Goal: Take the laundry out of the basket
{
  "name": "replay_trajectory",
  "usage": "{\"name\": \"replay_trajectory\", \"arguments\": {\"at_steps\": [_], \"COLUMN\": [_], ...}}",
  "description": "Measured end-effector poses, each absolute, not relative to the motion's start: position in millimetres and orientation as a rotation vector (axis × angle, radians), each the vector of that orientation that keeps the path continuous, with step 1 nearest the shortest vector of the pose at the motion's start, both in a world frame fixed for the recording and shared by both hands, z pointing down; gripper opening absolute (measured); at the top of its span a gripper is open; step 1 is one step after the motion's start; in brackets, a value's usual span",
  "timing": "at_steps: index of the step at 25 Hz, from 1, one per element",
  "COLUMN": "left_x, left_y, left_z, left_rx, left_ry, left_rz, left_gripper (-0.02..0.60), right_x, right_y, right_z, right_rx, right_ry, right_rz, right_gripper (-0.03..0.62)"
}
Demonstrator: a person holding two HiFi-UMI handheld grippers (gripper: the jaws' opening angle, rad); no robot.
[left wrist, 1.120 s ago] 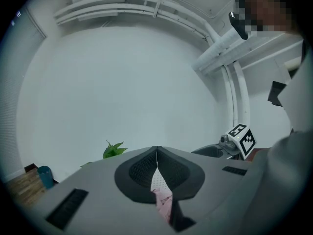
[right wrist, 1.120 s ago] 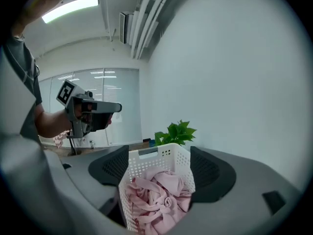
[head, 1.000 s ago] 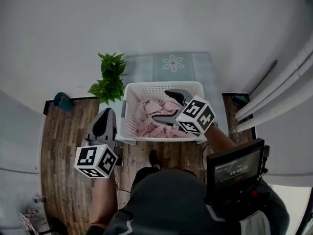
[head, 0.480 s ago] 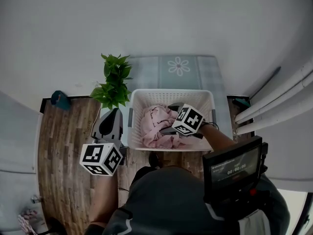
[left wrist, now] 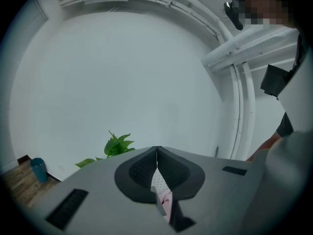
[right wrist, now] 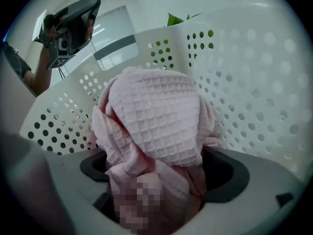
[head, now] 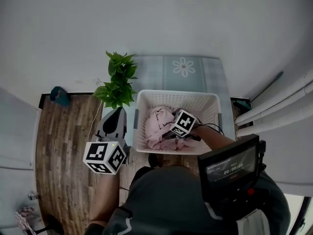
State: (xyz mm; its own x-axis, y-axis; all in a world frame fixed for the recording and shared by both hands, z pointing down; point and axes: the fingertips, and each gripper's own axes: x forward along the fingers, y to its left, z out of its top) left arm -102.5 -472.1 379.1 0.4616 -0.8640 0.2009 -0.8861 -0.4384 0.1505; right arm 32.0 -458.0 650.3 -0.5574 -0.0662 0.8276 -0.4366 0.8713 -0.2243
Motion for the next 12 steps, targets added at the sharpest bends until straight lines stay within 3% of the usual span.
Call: {"name": "replay_trajectory", "arguments": {"at_steps": [12], "left_x": [-114], "left_y": [-466], "left_z": [392], "left_rx": [2.451], "left_ry": [-1.493], "left_rz": [0.148], "left_gripper": [0.011], "right_x": [20], "right_y": [-462], "right_z": [670], "right_rx": [0.383], "right_ry": [-2.100], "right_rz": [0.444], "right_gripper": [0.514]}}
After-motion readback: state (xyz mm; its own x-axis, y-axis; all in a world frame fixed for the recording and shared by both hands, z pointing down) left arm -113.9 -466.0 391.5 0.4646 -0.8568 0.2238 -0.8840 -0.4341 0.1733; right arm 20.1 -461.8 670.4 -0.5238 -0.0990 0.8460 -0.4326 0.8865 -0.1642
